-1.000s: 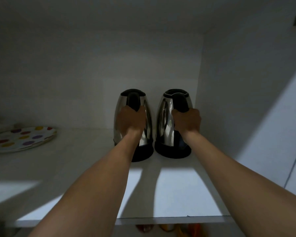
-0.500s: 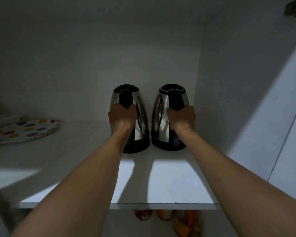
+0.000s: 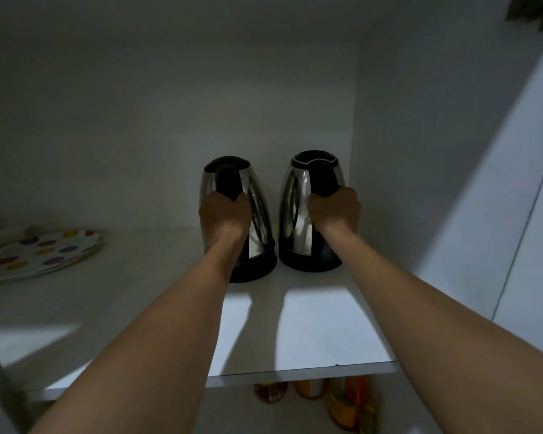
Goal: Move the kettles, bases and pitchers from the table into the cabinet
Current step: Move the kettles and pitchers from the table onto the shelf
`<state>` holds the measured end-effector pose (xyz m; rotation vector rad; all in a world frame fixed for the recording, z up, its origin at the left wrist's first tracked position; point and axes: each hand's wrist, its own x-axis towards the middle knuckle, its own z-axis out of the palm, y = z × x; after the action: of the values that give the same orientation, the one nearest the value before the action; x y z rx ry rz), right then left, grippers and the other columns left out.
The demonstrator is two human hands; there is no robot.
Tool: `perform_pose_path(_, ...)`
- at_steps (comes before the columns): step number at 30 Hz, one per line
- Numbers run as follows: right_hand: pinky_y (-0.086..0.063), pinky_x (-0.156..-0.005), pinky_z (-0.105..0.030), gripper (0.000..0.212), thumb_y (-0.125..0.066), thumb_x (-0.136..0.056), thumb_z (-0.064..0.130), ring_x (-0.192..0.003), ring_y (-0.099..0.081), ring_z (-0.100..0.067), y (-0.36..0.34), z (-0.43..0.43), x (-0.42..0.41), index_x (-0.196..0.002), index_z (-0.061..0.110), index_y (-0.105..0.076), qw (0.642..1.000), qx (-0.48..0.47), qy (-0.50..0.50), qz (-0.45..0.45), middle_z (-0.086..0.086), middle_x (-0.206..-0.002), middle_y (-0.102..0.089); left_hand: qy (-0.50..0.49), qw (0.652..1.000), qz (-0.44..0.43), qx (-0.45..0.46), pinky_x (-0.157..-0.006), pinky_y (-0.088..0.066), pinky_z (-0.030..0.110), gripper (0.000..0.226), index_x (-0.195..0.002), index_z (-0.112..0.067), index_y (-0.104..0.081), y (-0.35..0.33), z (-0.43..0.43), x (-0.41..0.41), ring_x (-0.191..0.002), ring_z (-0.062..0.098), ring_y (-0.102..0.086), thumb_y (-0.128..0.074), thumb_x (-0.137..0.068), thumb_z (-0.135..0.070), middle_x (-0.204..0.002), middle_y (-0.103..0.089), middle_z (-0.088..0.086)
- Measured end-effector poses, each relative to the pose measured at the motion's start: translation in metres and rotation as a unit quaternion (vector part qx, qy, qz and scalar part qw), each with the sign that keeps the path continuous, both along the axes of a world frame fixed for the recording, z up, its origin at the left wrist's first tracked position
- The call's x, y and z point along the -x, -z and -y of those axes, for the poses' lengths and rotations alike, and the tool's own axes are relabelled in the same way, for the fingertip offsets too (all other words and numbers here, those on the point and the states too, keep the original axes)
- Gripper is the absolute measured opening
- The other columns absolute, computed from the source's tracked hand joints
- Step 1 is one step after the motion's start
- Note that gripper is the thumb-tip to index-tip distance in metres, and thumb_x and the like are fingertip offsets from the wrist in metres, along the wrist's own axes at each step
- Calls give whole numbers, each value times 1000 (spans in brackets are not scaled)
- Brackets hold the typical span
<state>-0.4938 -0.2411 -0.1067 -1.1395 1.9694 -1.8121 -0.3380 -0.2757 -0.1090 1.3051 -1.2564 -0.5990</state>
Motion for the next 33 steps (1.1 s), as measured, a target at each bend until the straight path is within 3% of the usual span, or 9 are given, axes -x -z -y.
perform_pose_path(4,-62,-69,-47,16,-62,-81,18,-81,-71,-37,-7,12,0,-76,3,-60,1000,-6,14,11,-21,-90,-71,10,1000,2,-2,-56,-51,28,24,-77,-9,-55,0,4,-6,-61,22,-61,-58,-90,-29,-73,-63,7)
perform_pose_path(7,-62,-71,-49,32,-61,-74,24,-84,-72,-39,-3,23,-1,-92,-2,-67,999,-28,25,23,-22,-92,-73,7,1000,15,-3,-60,-48,27,20,-82,-11,-51,3,3,-9,-68,21,-58,-59,-90,-28,-71,-53,-1)
perform_pose_path(9,-61,-77,-42,37,-64,-71,25,-90,-72,-37,4,15,-7,-98,0,-69,997,-51,47,21,-20,-97,-73,-4,999,41,5,-77,-53,35,30,-106,-8,-54,13,2,-8,-93,28,-61,-63,-86,-30,-96,-61,5)
perform_pose_path(12,-48,-76,-26,41,-76,-79,24,-107,-68,-34,32,-3,-15,-113,2,-68,994,-68,72,34,-19,-115,-70,-32,997,67,11,-102,-41,40,61,-133,-8,-46,42,-2,-9,-119,37,-46,-71,-81,-29,-130,-46,18)
perform_pose_path(16,-50,-78,-28,38,-79,-77,22,-106,-68,-33,62,-5,-25,-111,6,-69,993,-42,100,36,-17,-113,-72,33,997,67,14,-90,-38,23,54,-124,-12,-55,88,-1,-16,-115,32,-51,-72,-73,-15,-134,-40,16)
perform_pose_path(21,-41,-67,-22,25,-76,-80,20,-96,-69,-28,62,0,-26,-101,8,-71,993,-45,108,-12,-10,-98,-72,102,989,103,7,-86,-36,21,48,-125,-12,-56,101,17,-21,-111,32,-55,-68,-78,-7,-134,-38,12)
perform_pose_path(29,-45,-73,-25,30,-76,-82,24,-102,-69,-30,65,34,1,-106,6,-72,992,-55,114,0,-15,-106,-73,115,989,95,13,-97,-44,37,64,-136,-15,-52,97,50,-6,-114,39,-54,-67,-74,-4,-131,-43,18)
perform_pose_path(31,-53,-84,-34,37,-78,-77,30,-107,-67,-32,69,51,8,-105,8,-72,993,-52,109,-6,-16,-107,-73,119,988,98,14,-98,-45,39,65,-137,-15,-52,97,58,-1,-112,41,-54,-67,-74,-4,-129,-44,19)
perform_pose_path(33,-50,-96,-43,41,-78,-76,34,-115,-61,-35,70,67,15,-107,8,-72,992,-62,111,-16,-18,-109,-71,121,987,104,16,-97,-46,40,66,-137,-15,-51,97,67,5,-111,41,-55,-67,-74,-5,-127,-45,18)
